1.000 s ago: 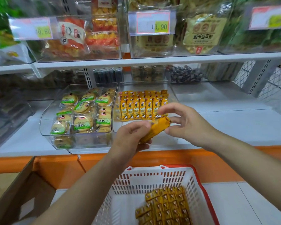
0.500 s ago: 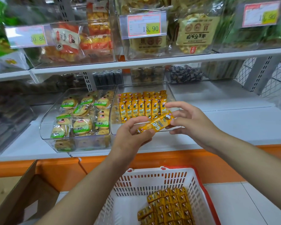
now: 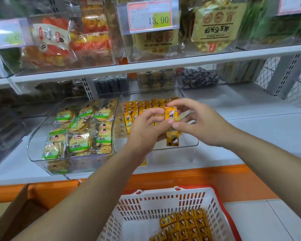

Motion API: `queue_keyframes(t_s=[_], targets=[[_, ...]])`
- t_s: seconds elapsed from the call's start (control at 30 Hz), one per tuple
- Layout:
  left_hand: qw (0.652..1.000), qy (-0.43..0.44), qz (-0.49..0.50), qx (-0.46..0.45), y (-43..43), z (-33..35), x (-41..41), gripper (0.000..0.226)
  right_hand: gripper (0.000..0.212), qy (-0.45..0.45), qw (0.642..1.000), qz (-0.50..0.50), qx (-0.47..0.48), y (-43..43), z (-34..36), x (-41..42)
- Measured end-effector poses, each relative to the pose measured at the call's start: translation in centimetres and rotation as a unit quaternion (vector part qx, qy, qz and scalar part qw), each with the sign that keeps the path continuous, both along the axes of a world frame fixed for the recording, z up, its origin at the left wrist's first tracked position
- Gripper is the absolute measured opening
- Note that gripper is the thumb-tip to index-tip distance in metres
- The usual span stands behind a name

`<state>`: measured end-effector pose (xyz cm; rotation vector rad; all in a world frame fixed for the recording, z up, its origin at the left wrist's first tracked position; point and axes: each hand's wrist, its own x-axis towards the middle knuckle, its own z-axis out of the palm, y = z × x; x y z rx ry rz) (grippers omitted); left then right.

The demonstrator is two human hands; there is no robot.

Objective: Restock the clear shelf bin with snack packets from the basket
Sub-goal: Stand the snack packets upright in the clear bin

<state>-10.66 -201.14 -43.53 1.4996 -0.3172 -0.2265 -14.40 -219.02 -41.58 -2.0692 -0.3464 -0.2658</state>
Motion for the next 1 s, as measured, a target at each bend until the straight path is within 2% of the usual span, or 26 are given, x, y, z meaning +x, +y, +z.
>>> queue_keyframes(t_s=[0.07, 0.13, 0.17, 0.27, 0.33, 0.43, 0.5, 0.6, 0.7, 0.87, 1.0], targets=[[0.999, -0.025, -0.001, 0.019, -0.5, -0.2, 2.2, 0.009, 0.045, 0.006, 1.0, -0.022, 0.006, -1.0, 0.2, 1.9], [0.986, -0.104, 0.048, 0.119, -1.0, -0.8, 5.2, 0.006, 0.045, 0.005, 0.998, -0.058, -0.021, -2.3, 0.1, 3.9], [0.964, -0.156, 0.071, 0.202, -1.2, -1.2, 6.8, 0.009, 0.045, 0.003, 0.996, -0.068, -0.05, -2.9, 0.2, 4.9], [0.847, -0.28, 0.087, 0.443, -1.5, -2.6, 11.0, 0.033, 0.044, 0.006, 0.983, -0.059, -0.174, -4.1, 0.1, 8.2], [0.797, -0.312, 0.081, 0.511, -2.0, -3.5, 13.2, 0.05, 0.046, 0.005, 0.965, -0.055, -0.257, -4.3, 0.1, 10.2], [0.755, -0.341, 0.066, 0.556, -2.9, -5.0, 15.3, 0.068, 0.048, 0.04, 0.948, -0.039, -0.314, -4.1, -0.4, 12.9], [0.752, -0.341, 0.057, 0.562, -3.3, -5.8, 16.0, 0.071, 0.048, 0.046, 0.941, -0.033, -0.333, -4.0, -0.9, 14.4], [0.77, -0.337, 0.075, 0.537, -3.0, -6.6, 16.8, 0.059, 0.047, 0.051, 0.933, -0.024, -0.355, -3.5, -1.3, 15.9], [0.78, -0.335, 0.09, 0.521, -2.5, -7.0, 17.0, 0.052, 0.046, 0.054, 0.911, -0.033, -0.408, -3.1, -1.3, 16.9], [0.79, -0.327, 0.099, 0.509, -2.4, -7.1, 17.0, 0.05, 0.046, 0.059, 0.878, -0.051, -0.472, -2.4, -1.4, 17.5], [0.796, -0.321, 0.098, 0.504, -2.3, -7.2, 17.1, 0.051, 0.047, 0.057, 0.865, -0.069, -0.494, -2.4, -1.3, 18.0]])
